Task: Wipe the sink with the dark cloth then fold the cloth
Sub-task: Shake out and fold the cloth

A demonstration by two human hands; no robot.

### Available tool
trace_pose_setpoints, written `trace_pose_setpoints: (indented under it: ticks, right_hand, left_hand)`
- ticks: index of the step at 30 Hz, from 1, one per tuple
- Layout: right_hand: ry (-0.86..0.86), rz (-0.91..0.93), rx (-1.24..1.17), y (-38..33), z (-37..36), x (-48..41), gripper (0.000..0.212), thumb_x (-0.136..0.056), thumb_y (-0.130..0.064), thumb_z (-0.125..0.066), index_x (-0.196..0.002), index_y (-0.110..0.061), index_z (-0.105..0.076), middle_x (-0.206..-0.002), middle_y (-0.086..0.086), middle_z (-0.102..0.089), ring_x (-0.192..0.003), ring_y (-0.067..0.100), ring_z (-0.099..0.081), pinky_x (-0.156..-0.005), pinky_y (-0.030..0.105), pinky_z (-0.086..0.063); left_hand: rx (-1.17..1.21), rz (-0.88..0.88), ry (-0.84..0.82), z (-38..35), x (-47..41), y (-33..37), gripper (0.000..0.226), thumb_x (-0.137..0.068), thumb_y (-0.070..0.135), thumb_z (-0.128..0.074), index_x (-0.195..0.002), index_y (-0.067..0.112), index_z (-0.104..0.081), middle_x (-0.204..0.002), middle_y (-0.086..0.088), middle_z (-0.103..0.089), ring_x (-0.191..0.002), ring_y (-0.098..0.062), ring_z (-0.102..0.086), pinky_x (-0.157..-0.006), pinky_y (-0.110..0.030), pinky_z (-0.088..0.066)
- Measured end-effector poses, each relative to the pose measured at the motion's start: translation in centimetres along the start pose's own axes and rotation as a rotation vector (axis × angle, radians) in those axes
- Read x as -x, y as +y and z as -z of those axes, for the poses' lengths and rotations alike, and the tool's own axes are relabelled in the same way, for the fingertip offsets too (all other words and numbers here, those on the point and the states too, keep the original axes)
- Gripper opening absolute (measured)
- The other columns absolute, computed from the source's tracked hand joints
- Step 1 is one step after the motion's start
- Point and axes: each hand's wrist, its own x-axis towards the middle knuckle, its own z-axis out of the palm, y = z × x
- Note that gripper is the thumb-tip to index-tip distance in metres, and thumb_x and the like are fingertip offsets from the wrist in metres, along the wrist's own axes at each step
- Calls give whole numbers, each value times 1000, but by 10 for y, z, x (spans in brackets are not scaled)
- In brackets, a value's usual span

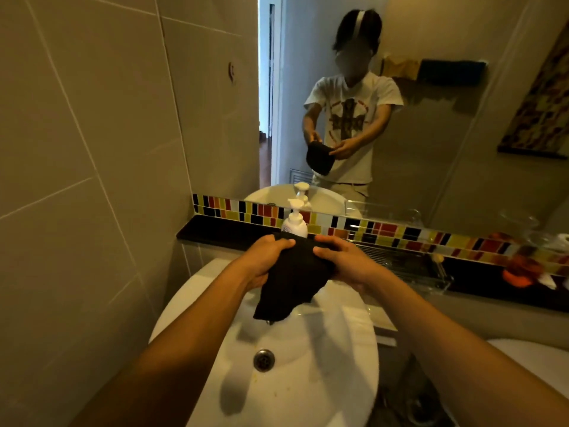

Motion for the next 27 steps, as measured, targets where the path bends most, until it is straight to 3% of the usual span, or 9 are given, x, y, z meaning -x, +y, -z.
trace_pose_setpoints:
  ticks: [2,5,10,13,16,18,20,23,27]
  right_hand:
    - [54,15,35,-1,14,0,32,-91,-16,-61,-121,-25,-60,-131,9,-54,-117,27,-55,-92,41,-54]
    - [171,26,90,0,33,6,18,-92,-19,-59,-106,-24,-68,-122,7,-61,-113,23,-57,-101,42,-48]
    - [206,40,132,4,57,17,22,-92,-16,-58,-110,-26,-65,-124,6,-59,-109,19,-57,-93,36,-50]
    - [194,44,169,-2,70,21,24,-90,-20,-62,-110,-33,-62,-127,4,-56,-111,19,-54,-95,37,-48]
    - [134,6,525,-7,88,23,43,-81,-28,-72,-121,-31,-57,-123,-1,-53,-115,18,-50,-102,40,-43]
    - [140,21,817,-10,95,23,46,-81,-20,-73,-124,-23,-57,-114,-5,-53,-108,14,-50,-95,33,-44]
    - [178,75,962,-12,100,21,29,-83,-16,-69,-111,-21,-64,-103,-6,-56,-101,14,-54,-84,26,-43]
    - [218,117,1020,-17,117,20,13,-88,-22,-64,-100,-20,-69,-87,-6,-59,-83,10,-57,-63,20,-38]
    - [180,127,1112,-29,150,15,13,-89,-24,-62,-100,-20,-69,-82,-16,-51,-80,4,-52,-61,16,-33]
  left_hand:
    - [-46,-6,32,-3,-9,0,7,-94,18,-53,-99,14,-55,-91,-5,-62,-84,-18,-61,-72,-31,-50]
    - [-91,-1,69,-5,-26,-5,27,-92,21,-56,-116,8,-56,-100,-8,-65,-94,-21,-62,-83,-35,-51]
    - [-187,-25,68,-15,-42,-16,36,-88,20,-63,-121,6,-56,-112,-13,-65,-102,-26,-64,-85,-35,-54]
    - [-237,-31,24,-24,-51,-16,64,-72,25,-79,-127,11,-49,-123,-13,-60,-112,-27,-59,-99,-44,-49]
    - [-380,-52,-37,-38,-62,-16,108,-55,30,-87,-142,27,-25,-146,-12,-39,-132,-32,-42,-108,-54,-38]
    - [-530,-120,-69,-52,-64,-13,116,-65,17,-84,-149,31,-5,-156,-10,-19,-142,-35,-24,-113,-54,-30]
    - [-673,-183,-176,-67,-70,-11,105,-71,8,-79,-149,26,-11,-156,-8,-20,-142,-32,-24,-112,-47,-31]
    - [-904,-199,-328,-92,-78,-10,74,-74,7,-76,-137,21,-41,-140,-7,-47,-125,-26,-48,-99,-37,-47]
    - [-1133,-368,-285,-107,-101,4,39,-83,14,-68,-121,14,-60,-120,-9,-62,-108,-22,-60,-92,-36,-52]
